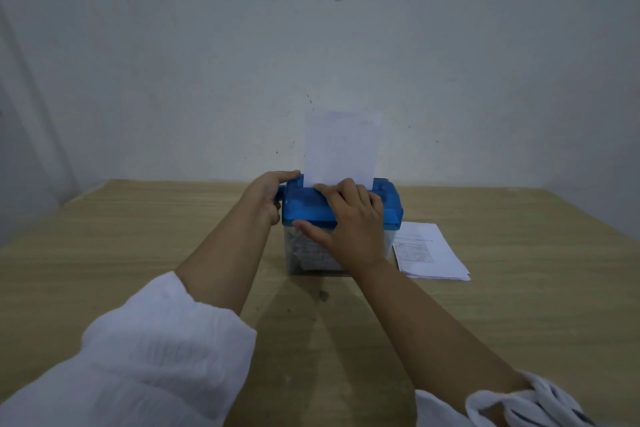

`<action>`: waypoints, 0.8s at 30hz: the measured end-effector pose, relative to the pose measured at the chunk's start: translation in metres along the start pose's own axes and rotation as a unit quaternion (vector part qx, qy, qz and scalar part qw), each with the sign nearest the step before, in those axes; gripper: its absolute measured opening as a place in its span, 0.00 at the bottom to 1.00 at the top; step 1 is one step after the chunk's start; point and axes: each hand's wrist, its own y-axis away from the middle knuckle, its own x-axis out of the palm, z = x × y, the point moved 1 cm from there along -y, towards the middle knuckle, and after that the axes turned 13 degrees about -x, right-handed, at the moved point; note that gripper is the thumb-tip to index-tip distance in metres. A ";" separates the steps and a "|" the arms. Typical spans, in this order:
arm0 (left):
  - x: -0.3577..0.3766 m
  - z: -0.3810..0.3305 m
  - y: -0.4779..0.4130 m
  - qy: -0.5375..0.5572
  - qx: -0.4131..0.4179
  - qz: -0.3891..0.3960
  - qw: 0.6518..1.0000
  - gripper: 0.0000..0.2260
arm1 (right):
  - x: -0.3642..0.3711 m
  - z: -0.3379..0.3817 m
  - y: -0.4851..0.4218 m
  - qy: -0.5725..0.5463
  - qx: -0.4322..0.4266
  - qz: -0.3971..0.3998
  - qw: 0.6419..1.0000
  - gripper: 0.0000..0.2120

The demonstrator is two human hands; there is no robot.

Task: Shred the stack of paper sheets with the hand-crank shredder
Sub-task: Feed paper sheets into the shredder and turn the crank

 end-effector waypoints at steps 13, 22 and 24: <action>0.006 0.000 0.004 0.076 0.077 0.010 0.994 0.14 | 0.000 0.000 0.000 -0.016 -0.001 0.018 1.000 0.28; 0.011 0.001 0.003 0.121 0.202 0.011 0.972 0.21 | -0.001 0.002 -0.002 -0.036 0.020 0.026 0.999 0.28; 0.012 0.002 0.004 0.123 0.225 0.000 0.967 0.21 | -0.002 0.002 -0.002 -0.037 0.024 0.032 0.999 0.28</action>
